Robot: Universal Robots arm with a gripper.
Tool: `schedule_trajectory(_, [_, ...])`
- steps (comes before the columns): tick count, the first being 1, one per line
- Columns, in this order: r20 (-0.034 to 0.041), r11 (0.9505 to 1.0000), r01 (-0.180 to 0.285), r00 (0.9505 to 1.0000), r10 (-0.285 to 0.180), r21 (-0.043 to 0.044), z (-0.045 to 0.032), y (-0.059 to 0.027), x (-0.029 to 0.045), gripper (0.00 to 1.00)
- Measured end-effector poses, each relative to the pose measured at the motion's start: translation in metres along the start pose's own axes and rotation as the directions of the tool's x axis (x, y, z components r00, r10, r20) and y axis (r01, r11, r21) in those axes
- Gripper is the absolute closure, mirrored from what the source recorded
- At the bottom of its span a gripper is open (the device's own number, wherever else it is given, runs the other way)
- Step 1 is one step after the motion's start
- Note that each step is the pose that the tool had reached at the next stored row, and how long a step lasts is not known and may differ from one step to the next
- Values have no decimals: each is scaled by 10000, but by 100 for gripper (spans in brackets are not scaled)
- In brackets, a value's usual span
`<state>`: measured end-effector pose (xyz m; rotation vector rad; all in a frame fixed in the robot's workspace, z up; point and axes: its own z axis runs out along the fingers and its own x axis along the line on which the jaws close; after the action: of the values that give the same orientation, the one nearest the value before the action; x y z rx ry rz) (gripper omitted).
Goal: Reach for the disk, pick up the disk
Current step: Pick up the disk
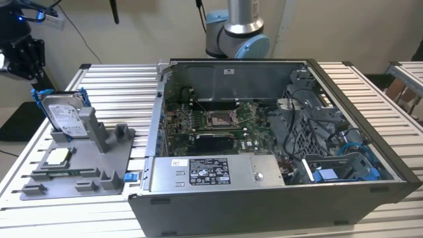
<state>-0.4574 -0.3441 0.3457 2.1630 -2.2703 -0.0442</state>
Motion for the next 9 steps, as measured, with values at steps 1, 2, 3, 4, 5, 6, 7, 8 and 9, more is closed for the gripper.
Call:
schedule_trajectory(1, [-3,9999,133,9999,-133,-2,2,-1,0,100])
schedule_trajectory(2, [-6,9997,264,9997,-264,-4,4,-1,0,100])
schedule_trajectory(3, [-10,9992,394,9992,-394,-6,5,-2,0,100])
schedule_trajectory(4, [-13,9987,519,9987,-519,-8,7,-2,0,100])
schedule_trajectory(5, [-15,9980,637,9980,-637,-9,9,-3,0,100])
schedule_trajectory(6, [-17,9973,728,9973,-728,-10,10,-5,-1,100])
schedule_trajectory(7, [-18,9970,772,9970,-772,-12,9,-6,-1,100])
schedule_trajectory(8, [-19,9970,777,9970,-777,-13,9,-6,-1,100])
schedule_trajectory(9, [-19,9969,782,9969,-782,-13,9,-6,-1,100])
